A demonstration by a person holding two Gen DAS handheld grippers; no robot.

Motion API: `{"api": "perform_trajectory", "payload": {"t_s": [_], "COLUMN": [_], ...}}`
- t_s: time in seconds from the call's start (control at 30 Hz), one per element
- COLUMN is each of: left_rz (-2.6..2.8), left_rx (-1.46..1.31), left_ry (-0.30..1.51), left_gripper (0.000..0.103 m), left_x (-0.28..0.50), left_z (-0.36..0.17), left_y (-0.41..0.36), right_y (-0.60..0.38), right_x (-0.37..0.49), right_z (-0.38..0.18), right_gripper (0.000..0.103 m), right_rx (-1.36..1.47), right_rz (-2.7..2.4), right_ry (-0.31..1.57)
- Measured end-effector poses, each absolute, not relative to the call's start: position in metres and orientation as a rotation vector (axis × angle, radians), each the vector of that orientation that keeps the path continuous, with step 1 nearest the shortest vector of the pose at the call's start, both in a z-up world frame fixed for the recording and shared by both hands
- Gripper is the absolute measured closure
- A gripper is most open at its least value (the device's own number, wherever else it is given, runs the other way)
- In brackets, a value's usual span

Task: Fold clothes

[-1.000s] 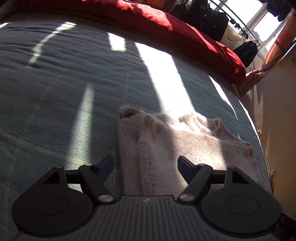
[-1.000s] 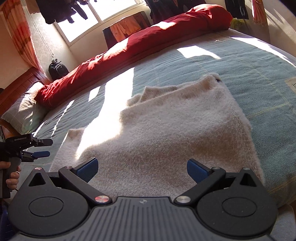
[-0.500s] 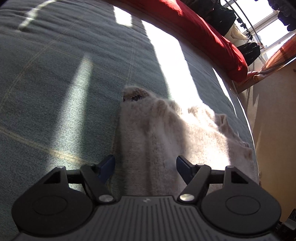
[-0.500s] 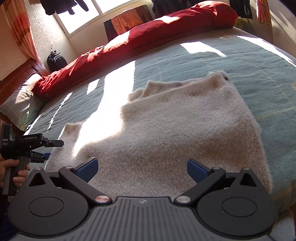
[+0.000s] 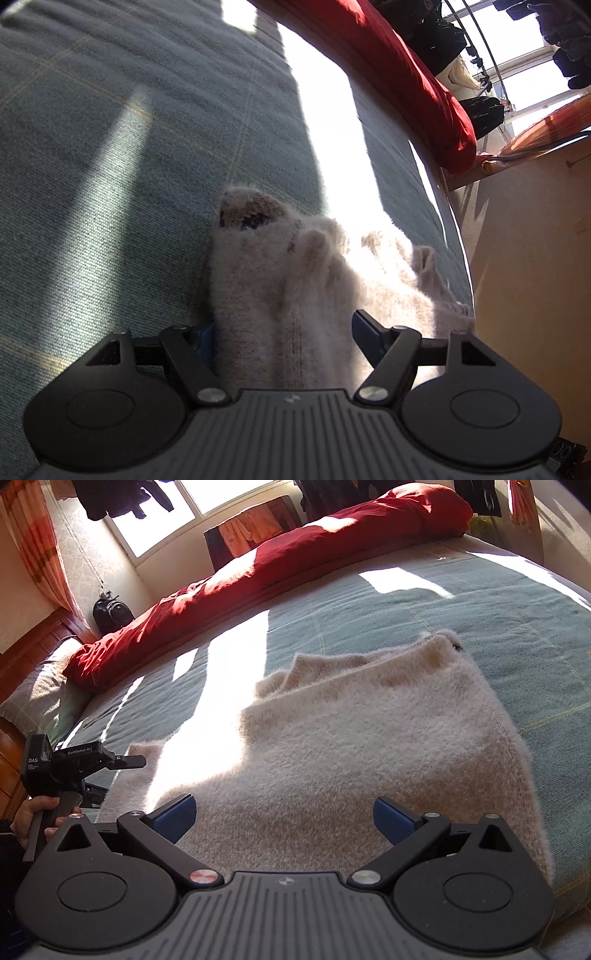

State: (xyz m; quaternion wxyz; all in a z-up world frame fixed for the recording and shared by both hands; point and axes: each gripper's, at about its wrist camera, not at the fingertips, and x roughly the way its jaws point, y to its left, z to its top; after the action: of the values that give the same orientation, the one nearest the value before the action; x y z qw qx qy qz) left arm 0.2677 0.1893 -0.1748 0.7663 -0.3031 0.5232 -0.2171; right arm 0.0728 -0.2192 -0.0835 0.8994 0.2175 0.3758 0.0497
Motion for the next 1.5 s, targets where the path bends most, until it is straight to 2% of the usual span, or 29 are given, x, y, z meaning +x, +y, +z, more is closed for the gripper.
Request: {"api": "perform_trajectory", "payload": {"t_s": [0.33,0.67,1.1,1.5], "left_rz": [-0.568,-0.610,-0.688,-0.709], "left_rx": [-0.655,-0.646,-0.573,-0.540], "left_ry": [1.209,1.223,1.259,1.258], "left_gripper": [0.032,0.031,0.031,0.036], "left_x": [0.224,0.280,0.238,0.255], "left_z": [-0.176,-0.185,-0.178,-0.181], "left_y": [0.184,0.170,0.180,0.174], "right_y": [-0.216,-0.220,-0.218,-0.219], "right_x": [0.072,0.080,0.079,0.081], "right_z": [-0.087,-0.093,-0.090,-0.095], "right_gripper": [0.000,0.000,0.000,0.000], "right_rx": [0.451,0.466,0.453,0.457], "right_rz": [0.107,0.098,0.112,0.105], "right_ry": [0.778,0.787,0.780,0.796]}}
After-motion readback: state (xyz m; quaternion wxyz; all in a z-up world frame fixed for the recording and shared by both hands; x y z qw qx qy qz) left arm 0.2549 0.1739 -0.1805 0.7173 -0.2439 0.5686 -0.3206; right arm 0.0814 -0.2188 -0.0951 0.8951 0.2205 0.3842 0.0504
